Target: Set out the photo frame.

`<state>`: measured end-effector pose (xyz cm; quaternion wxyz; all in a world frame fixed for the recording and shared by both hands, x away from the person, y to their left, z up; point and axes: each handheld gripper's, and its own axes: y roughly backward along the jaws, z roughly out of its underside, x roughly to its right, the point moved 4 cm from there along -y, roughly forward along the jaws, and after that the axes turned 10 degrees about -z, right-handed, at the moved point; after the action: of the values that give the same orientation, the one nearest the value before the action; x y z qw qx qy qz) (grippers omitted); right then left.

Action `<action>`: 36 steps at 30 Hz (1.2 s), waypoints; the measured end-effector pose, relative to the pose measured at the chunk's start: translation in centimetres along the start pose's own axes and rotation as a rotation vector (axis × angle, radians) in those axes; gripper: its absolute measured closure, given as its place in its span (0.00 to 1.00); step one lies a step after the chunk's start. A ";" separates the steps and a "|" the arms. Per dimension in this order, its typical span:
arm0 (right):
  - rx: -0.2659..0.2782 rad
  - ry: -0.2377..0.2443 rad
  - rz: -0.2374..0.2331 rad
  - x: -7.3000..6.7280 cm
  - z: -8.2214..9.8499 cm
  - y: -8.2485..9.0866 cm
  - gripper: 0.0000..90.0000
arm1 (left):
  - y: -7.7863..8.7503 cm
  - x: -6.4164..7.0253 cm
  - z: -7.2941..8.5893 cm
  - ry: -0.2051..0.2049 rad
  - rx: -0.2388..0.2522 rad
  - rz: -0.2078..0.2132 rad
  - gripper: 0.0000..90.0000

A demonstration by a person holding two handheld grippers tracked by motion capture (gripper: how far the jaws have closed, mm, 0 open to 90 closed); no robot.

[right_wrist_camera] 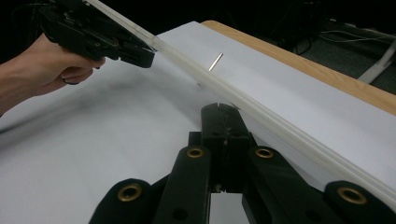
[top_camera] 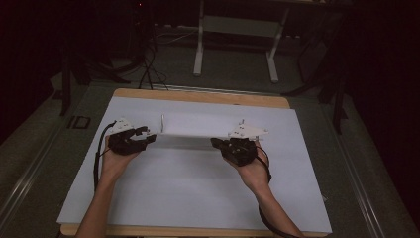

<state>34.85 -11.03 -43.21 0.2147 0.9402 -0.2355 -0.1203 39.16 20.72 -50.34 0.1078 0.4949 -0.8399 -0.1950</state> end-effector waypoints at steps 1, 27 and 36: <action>0.000 0.001 0.001 0.0 -0.1 0.0 1.00 | -0.1 0.1 -0.1 -0.012 0.005 0.000 0.49; -0.015 -0.011 0.038 2.1 -1.3 -0.6 1.00 | -1.9 1.3 -1.8 -0.052 0.096 0.060 0.49; -0.011 -0.018 0.068 3.1 -0.8 -0.2 1.00 | -2.0 1.3 -2.0 -0.055 0.095 0.051 0.50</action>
<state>37.84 -12.18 -43.02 0.2219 0.9292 -0.2687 -0.1230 40.84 18.29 -49.38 0.0659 0.4724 -0.8631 -0.1660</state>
